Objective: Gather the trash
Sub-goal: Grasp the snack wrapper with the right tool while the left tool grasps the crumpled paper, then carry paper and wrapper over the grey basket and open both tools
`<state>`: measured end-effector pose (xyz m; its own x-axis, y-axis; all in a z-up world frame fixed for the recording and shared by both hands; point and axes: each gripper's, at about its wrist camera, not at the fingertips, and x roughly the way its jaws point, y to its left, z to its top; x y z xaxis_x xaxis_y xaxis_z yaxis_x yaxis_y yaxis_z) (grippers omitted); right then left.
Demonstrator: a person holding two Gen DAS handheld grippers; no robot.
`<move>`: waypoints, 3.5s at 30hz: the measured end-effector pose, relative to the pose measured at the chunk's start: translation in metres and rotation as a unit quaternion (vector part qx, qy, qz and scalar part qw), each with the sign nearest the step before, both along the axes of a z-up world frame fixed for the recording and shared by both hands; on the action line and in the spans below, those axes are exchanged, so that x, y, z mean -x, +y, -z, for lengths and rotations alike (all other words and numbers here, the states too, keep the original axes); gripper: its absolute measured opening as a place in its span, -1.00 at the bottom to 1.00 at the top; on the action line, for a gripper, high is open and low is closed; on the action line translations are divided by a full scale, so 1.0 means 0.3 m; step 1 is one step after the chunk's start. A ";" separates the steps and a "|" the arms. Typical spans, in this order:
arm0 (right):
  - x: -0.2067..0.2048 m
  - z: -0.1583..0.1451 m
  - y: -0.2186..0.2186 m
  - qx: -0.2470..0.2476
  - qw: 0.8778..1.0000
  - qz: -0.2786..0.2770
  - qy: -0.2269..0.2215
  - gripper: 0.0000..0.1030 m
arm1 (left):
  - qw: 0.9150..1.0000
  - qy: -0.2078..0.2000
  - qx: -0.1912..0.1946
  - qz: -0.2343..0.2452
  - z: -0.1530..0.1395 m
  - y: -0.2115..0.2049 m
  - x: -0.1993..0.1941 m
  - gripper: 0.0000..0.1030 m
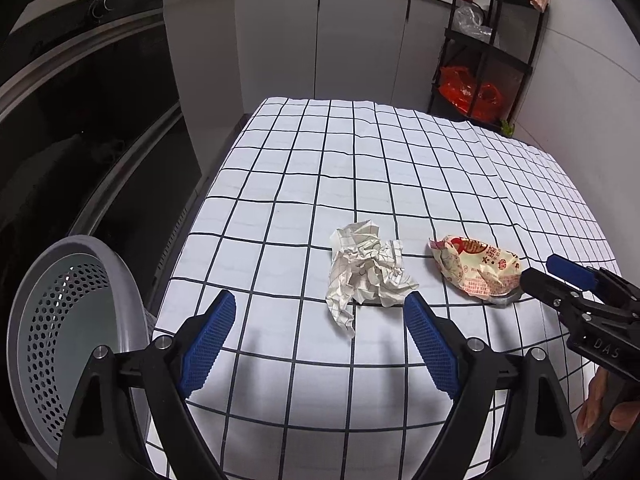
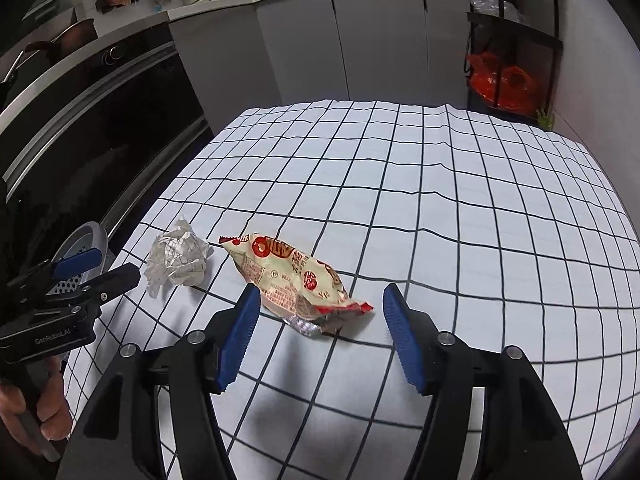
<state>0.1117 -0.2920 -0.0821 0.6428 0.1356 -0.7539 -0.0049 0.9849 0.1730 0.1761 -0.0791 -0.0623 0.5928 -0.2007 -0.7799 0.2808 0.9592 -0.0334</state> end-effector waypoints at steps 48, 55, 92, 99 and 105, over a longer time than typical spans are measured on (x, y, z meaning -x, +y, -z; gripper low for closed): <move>-0.050 0.010 -0.002 -0.027 1.000 -0.006 0.003 -0.43 | 1.000 0.016 0.017 0.012 0.055 -0.074 -0.046 0.69; -0.036 0.005 -0.011 -0.030 1.000 -0.007 0.002 -0.43 | 1.000 0.029 0.011 -0.001 0.108 -0.101 -0.102 0.69; 0.133 -0.097 0.278 -0.031 0.998 -0.041 -0.033 -0.43 | 0.997 -0.063 0.031 -0.007 -0.183 0.185 0.115 -0.37; 0.129 -0.163 0.487 -0.042 0.995 -0.078 -0.051 -0.43 | 0.996 -0.071 0.012 -0.051 -0.205 0.444 0.172 -0.37; 0.094 -0.175 0.692 -0.052 0.991 -0.117 -0.050 -0.43 | 0.992 -0.083 -0.014 -0.093 -0.199 0.631 0.193 -0.37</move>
<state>0.0835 -0.0843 -0.0296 0.6556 0.3627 -0.6623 -0.2527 0.9319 0.2602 0.1182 0.1103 -0.0027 0.7377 -0.0555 -0.6728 0.0977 0.9949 0.0250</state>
